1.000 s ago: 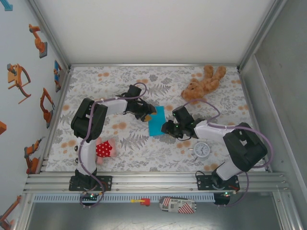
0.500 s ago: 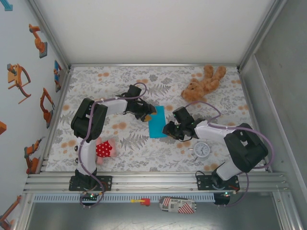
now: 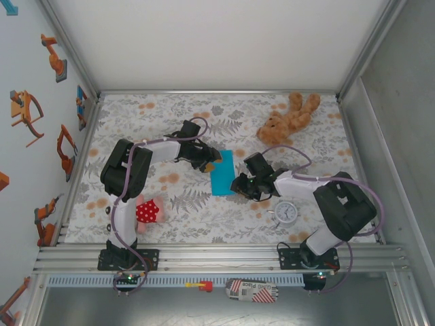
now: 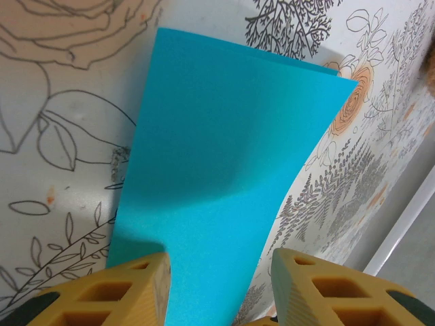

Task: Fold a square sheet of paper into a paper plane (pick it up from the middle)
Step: Fold the triangle a second time at the center of the table.

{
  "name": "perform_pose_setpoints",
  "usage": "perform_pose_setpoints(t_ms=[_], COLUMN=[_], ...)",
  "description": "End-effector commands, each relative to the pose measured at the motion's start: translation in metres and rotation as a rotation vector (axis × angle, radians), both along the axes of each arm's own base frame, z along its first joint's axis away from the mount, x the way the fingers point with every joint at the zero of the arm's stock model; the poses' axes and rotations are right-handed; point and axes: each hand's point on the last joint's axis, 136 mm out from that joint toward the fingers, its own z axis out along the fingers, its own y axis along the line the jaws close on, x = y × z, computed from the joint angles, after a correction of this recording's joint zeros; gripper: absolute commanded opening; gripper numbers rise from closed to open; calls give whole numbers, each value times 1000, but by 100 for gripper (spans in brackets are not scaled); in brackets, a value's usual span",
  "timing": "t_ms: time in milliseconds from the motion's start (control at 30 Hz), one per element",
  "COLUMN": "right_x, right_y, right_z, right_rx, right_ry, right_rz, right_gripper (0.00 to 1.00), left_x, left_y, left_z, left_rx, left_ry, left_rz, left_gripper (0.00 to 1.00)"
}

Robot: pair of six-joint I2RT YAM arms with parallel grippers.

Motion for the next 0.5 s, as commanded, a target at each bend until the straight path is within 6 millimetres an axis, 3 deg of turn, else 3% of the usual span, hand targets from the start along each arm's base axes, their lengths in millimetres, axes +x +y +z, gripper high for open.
perform_pose_setpoints(t_ms=[0, 167, 467], right_x=[-4, -3, 6], right_y=[-1, 3, 17], right_z=[-9, -11, 3], right_rx=[-34, -16, 70], right_ry=[24, 27, -34], right_rz=[12, 24, 39], right_gripper=[33, 33, 33], left_x=[-33, -34, -35], left_y=[39, 42, 43], left_z=[-74, -77, -80], left_rx=[211, 220, 222], left_ry=[176, 199, 209], left_rz=[47, 59, 59], left_gripper=[44, 44, 44])
